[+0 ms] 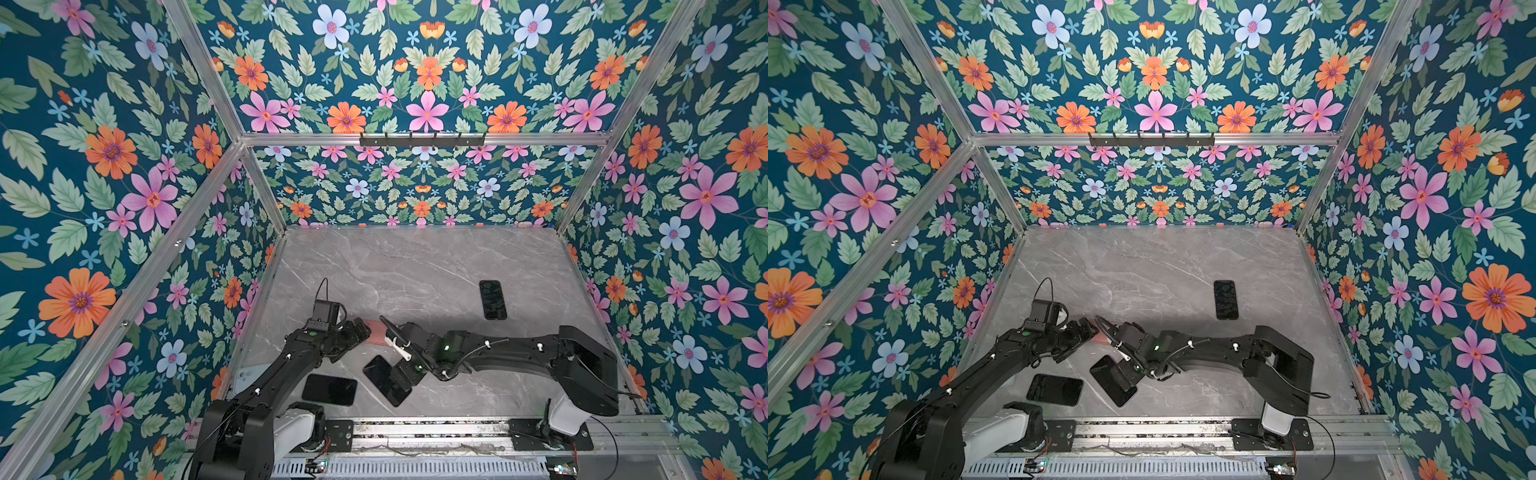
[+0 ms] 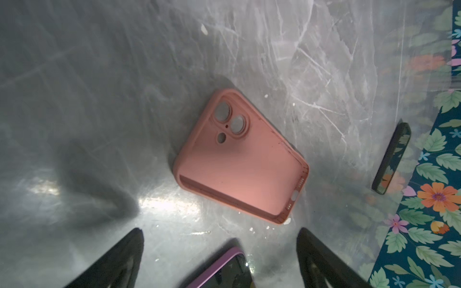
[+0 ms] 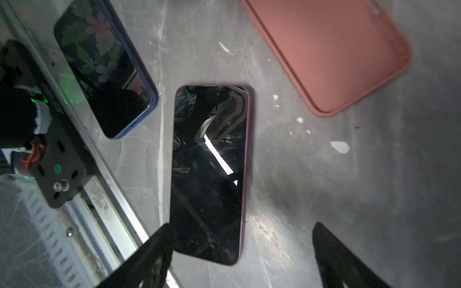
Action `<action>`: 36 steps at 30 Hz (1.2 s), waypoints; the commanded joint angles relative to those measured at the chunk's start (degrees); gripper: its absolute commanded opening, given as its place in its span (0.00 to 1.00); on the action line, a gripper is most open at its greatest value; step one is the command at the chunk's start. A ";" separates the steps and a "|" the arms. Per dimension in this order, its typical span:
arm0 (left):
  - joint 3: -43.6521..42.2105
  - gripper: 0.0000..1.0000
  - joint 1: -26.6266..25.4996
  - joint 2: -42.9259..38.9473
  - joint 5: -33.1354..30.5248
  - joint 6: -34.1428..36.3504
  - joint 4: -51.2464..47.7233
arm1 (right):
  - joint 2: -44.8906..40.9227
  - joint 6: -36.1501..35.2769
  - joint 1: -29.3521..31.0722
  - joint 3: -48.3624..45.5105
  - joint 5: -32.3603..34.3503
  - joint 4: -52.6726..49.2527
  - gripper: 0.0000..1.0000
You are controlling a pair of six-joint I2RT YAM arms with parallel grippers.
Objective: Put the phone into the phone case
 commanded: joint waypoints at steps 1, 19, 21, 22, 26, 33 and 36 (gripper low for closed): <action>-0.37 0.98 1.86 -1.32 -1.45 0.82 -1.20 | 1.96 -1.05 2.39 2.73 3.86 -0.64 0.92; 0.53 0.99 5.09 1.75 -0.97 3.48 -1.98 | 13.37 -0.53 6.41 13.81 9.75 -12.60 0.99; 0.85 0.99 5.09 2.07 -1.17 4.12 -2.36 | 14.42 -0.33 7.30 15.28 11.46 -14.04 0.99; 0.85 0.99 5.12 2.25 -1.04 4.14 -2.20 | 14.66 -0.12 7.74 15.50 12.15 -14.18 0.99; 0.68 0.99 5.13 2.53 -0.19 4.31 -1.59 | 15.33 2.11 8.30 14.69 12.31 -14.24 0.97; 0.32 0.99 5.13 1.84 1.08 4.23 -0.90 | 14.48 5.10 8.31 11.05 11.22 -11.22 0.88; -0.07 0.98 5.09 2.27 2.08 4.14 -0.13 | 13.99 5.21 8.31 10.21 11.48 -10.20 0.84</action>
